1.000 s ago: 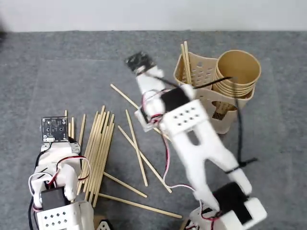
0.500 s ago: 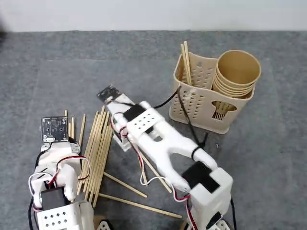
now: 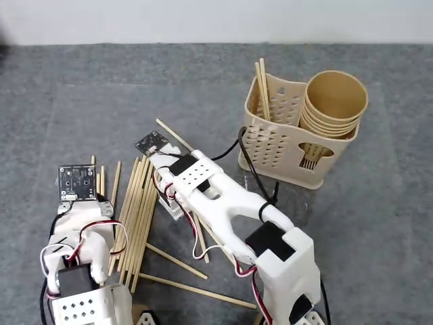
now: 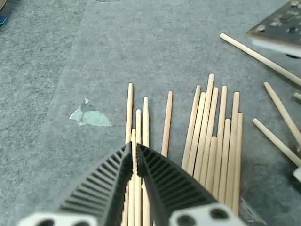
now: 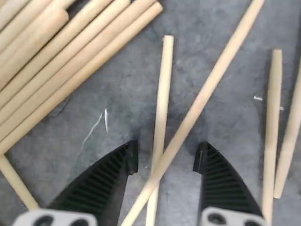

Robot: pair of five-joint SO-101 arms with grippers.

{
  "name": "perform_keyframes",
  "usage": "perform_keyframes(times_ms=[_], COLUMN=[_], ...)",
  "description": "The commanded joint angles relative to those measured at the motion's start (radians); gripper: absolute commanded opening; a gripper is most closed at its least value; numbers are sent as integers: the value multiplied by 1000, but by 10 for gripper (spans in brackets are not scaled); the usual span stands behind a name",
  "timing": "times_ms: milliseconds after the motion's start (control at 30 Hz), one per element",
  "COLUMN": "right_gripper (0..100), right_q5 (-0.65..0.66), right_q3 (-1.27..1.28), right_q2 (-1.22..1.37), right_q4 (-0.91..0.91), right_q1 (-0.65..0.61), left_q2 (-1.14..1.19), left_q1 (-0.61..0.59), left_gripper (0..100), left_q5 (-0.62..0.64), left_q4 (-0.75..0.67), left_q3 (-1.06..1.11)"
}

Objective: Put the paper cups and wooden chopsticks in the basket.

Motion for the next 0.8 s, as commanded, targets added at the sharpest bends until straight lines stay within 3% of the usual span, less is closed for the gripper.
perform_keyframes(times_ms=[0,67,267,567,767], right_gripper=[72,6,9,9,8], right_q5=[-5,-3,-2,-2,14], right_q3=[-8,-25,-35,-253,-327], right_q2=[19,28,28,5,-168], right_q4=[-7,-1,28,323,427], right_q1=[-5,-5,7,42,108], left_q2=[-20,-20,-20,-20,-20], left_q1=[-2,-2,-2,-2,-2], left_gripper=[13,13,13,13,13], left_q5=[-9,-9,-9,-9,-9], left_q4=[-29,-29,-29,-29,-29], left_q3=[-7,-7,-7,-5,-5])
